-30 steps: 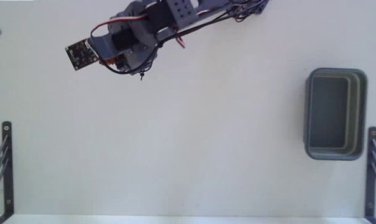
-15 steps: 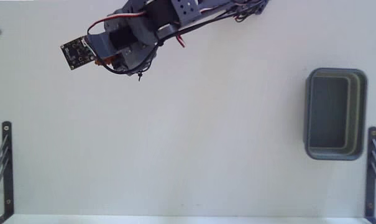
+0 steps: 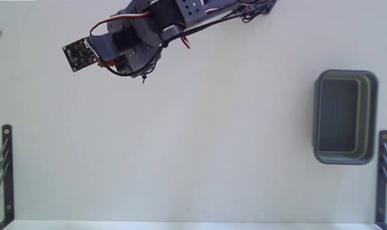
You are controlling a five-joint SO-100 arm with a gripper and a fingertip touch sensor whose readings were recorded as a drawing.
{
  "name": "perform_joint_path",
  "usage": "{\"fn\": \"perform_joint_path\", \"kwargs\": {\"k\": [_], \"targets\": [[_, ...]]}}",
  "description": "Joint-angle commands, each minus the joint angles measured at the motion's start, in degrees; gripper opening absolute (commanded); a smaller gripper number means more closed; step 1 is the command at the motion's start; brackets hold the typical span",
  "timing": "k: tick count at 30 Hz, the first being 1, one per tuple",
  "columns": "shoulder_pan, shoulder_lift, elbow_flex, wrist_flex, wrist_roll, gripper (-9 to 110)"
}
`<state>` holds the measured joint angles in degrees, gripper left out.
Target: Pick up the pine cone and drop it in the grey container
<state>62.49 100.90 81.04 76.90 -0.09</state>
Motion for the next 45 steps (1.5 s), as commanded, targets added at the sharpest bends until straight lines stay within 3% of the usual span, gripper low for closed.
{"fn": "perform_joint_path", "kwargs": {"k": [1,31,45], "targets": [[1.15,1.23,-2.48,1.07,0.09,43],[0.96,1.21,-2.50,1.07,0.09,43],[-7.95,0.42,-3.62,1.40,0.09,43]]}}
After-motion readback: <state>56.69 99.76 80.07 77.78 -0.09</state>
